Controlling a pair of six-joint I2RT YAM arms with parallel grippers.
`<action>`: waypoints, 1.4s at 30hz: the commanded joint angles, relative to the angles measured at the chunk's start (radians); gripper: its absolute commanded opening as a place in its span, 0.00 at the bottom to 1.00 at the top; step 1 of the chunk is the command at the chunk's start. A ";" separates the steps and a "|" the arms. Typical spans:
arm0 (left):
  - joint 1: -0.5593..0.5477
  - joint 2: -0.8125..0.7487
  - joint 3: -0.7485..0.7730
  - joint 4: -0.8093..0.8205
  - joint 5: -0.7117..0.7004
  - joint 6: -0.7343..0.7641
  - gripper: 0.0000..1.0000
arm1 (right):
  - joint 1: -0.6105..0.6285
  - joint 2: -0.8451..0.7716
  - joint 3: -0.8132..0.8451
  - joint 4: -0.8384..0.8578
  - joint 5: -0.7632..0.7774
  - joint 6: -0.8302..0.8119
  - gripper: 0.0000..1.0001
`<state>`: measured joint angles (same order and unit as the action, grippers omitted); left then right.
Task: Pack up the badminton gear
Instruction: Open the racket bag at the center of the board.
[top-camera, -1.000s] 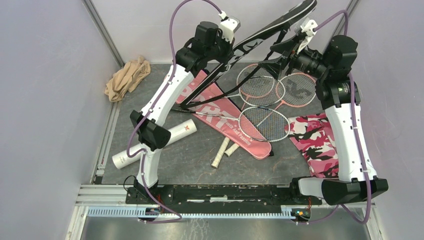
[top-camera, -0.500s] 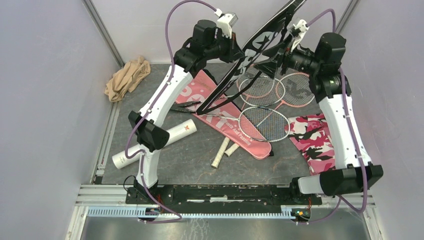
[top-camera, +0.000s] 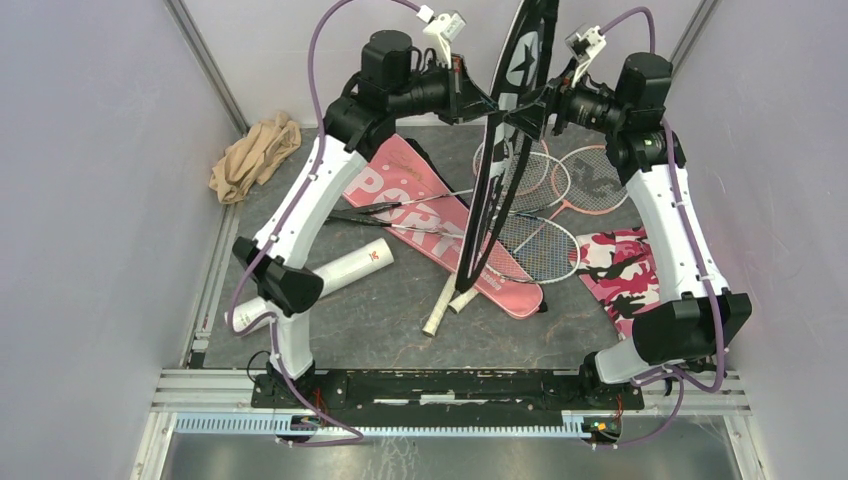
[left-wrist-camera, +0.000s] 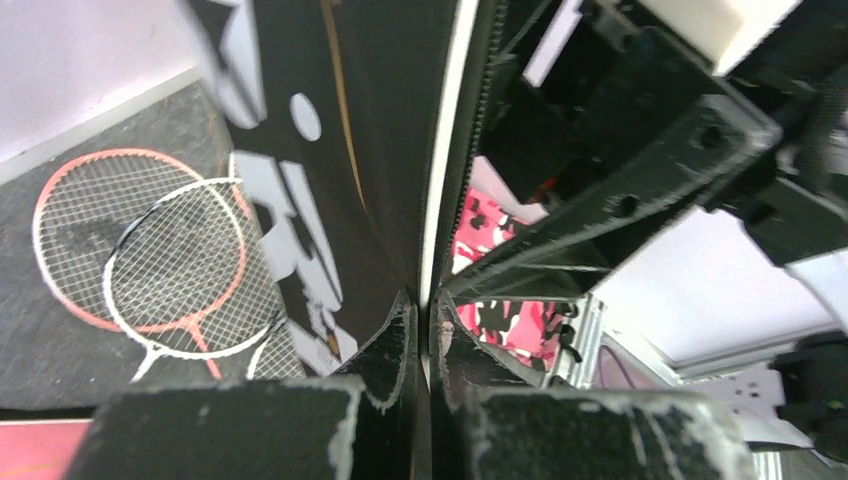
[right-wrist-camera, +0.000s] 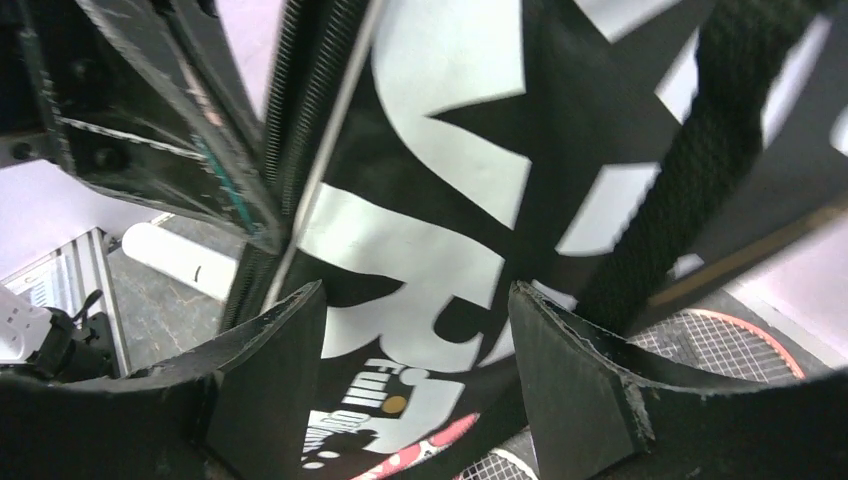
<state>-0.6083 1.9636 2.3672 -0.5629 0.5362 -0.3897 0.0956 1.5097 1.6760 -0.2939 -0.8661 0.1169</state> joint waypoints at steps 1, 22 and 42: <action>-0.002 -0.127 -0.072 0.140 0.095 -0.110 0.02 | -0.002 0.010 0.056 0.047 -0.054 0.042 0.73; 0.012 -0.204 -0.849 0.873 0.206 -0.666 0.02 | -0.003 -0.056 -0.163 -0.278 -0.149 -0.311 0.75; 0.002 -0.169 -1.163 1.091 0.195 -0.579 0.02 | -0.003 0.086 -0.292 0.035 -0.069 -0.091 0.57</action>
<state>-0.6014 1.8004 1.2163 0.3889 0.7170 -1.0229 0.0917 1.5726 1.4200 -0.3805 -0.9649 -0.0559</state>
